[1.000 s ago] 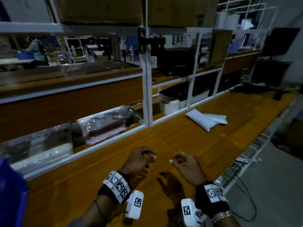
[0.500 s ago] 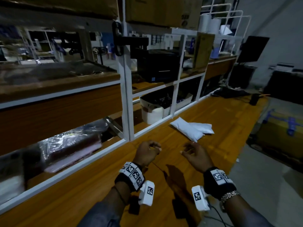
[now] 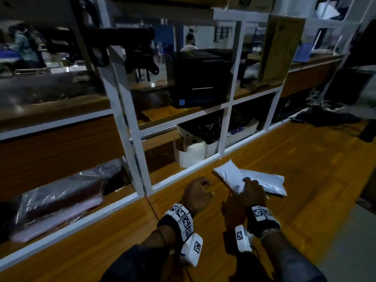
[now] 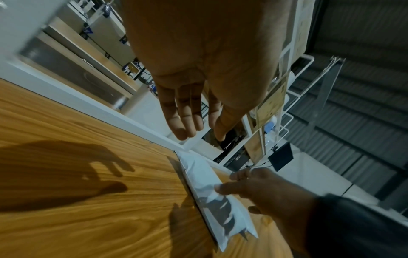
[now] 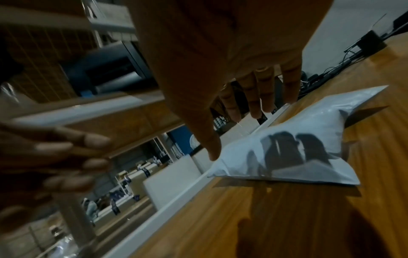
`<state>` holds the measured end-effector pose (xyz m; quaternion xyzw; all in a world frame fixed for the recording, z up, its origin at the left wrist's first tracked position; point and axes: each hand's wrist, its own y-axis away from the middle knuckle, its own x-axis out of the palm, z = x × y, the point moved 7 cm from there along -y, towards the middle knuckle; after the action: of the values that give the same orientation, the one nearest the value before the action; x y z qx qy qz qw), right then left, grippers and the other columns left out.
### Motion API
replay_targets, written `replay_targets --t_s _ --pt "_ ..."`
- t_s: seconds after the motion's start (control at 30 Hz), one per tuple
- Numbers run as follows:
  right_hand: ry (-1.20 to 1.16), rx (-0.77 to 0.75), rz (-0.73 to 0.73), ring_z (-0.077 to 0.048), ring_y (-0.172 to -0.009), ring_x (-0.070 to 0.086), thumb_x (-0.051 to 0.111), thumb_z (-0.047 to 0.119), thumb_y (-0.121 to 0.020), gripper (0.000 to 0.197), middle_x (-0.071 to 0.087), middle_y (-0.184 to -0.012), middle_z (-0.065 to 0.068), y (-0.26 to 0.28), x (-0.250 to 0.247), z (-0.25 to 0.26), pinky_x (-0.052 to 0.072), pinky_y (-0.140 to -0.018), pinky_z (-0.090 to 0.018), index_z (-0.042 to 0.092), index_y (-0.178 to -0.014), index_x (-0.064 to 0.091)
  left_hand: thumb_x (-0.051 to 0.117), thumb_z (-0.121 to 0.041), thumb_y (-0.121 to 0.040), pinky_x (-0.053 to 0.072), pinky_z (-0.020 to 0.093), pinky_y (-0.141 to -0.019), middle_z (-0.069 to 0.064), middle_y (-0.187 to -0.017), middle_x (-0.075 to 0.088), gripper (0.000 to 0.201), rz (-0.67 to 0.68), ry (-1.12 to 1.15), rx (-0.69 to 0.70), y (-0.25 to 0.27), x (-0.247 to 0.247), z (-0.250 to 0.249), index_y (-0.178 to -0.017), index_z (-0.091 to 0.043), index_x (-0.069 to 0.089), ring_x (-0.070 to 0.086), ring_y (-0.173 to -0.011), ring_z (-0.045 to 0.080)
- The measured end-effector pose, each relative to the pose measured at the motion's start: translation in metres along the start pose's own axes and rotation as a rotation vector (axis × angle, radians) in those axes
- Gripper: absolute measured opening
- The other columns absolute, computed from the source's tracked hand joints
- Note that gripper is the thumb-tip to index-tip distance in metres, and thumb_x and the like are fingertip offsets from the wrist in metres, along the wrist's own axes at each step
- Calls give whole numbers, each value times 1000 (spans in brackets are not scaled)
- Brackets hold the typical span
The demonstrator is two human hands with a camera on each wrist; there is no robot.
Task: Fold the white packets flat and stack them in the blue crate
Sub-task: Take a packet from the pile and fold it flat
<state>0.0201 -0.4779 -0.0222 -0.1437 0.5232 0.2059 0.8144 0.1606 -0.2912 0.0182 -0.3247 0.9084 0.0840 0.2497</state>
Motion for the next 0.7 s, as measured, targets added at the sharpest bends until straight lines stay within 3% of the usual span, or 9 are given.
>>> replay_targets --t_s 0.13,0.3,0.37,0.47,0.53,0.57,0.63,0.7 --pt "200 49 25 -35 -126 49 79 65 -54 111 47 -136 -12 -22 26 -14 46 -101 -50 19 -144 33 81 -19 -83 62 42 -81 -12 -119 60 42 23 -16 -54 -25 20 6 -117 -33 63 63 -98 11" --pt "137 56 101 -37 -139 34 81 53 -62 121 30 -153 -14 -39 46 -31 35 -113 -54 20 -155 11 84 -22 -80 62 40 -82 -6 -126 57 52 66 -92 -85 -42 27 28 -123 -34 58 60 -102 11" --pt "79 56 118 -36 -141 30 80 50 -62 118 27 -154 -12 -42 50 -30 33 -114 -54 22 -155 12 85 -16 -79 64 42 -70 -5 -123 54 55 75 -30 -125 -44 25 35 -122 -36 56 59 -103 14" --pt "42 -67 87 -34 -130 42 80 55 -54 118 40 -140 -11 -33 48 -8 41 -107 -50 19 -151 22 86 -11 -75 64 37 -60 -10 -128 45 65 96 -57 -92 -44 15 40 -121 -40 52 55 -111 13" --pt "8 -165 92 -34 -122 50 79 59 -49 117 47 -131 -10 -22 46 11 46 -100 -46 17 -147 30 88 -8 -70 64 39 -68 -12 -129 42 73 85 -99 -25 -38 0 42 -122 -43 50 53 -114 15" --pt "-9 -225 118 -34 -119 53 78 62 -47 113 50 -129 -10 -13 47 25 48 -97 -43 17 -142 37 88 -7 -67 62 40 -77 -11 -130 42 76 49 -141 19 -31 -13 45 -124 -41 51 52 -116 15" --pt "-39 -316 184 -30 -119 54 79 63 -45 105 50 -128 -6 13 52 54 49 -95 -41 21 -135 44 89 -11 -64 52 34 -98 -8 -136 42 79 -7 -301 93 -13 -38 49 -131 -32 53 44 -123 14" --pt "-52 -362 245 -26 -123 51 83 59 -47 106 47 -131 0 46 57 82 49 -99 -43 26 -138 40 89 -23 -63 38 34 -107 -4 -146 39 84 -43 -483 171 12 -60 53 -138 -29 53 34 -134 15"
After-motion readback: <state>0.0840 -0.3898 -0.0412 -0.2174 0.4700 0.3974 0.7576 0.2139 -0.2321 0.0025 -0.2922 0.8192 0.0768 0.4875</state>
